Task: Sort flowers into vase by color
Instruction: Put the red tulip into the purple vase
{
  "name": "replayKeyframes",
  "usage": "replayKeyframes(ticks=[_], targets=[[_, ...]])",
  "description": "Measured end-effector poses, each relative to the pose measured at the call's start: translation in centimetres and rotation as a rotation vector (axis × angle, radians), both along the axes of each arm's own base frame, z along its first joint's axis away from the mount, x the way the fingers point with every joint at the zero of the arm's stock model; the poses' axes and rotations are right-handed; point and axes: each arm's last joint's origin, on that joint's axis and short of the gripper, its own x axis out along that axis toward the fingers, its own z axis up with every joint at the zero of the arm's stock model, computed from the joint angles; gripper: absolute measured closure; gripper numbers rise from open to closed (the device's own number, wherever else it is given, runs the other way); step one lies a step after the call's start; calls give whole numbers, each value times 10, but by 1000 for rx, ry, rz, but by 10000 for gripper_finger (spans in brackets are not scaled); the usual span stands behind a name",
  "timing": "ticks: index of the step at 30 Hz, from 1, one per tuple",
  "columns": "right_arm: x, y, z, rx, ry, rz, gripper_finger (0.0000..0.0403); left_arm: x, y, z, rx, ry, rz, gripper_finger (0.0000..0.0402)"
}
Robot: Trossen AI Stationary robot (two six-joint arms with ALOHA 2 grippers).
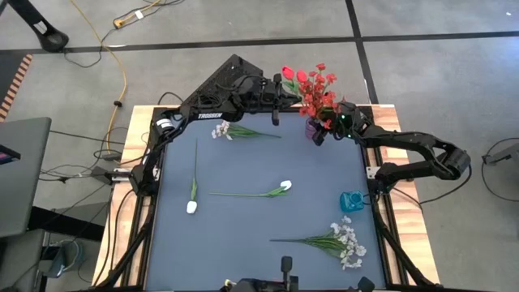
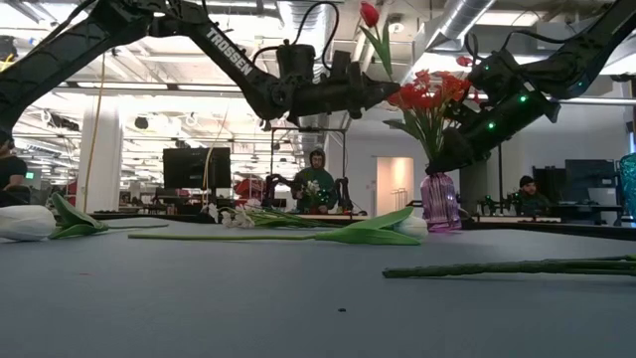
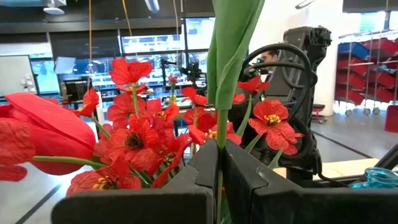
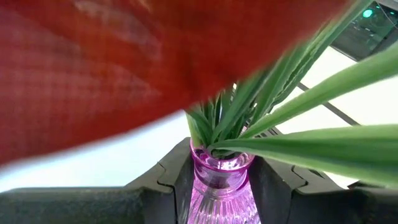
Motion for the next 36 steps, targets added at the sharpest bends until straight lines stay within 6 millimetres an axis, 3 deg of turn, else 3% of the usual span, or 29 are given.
replayKeyframes(ticks=[17,36], targets=[[0,1,0,12,-11,23,246,15,-22,-9,198,85,-7,401],[0,0,0,4,-11,23,246,3,-16,6,139,121,-45,401]])
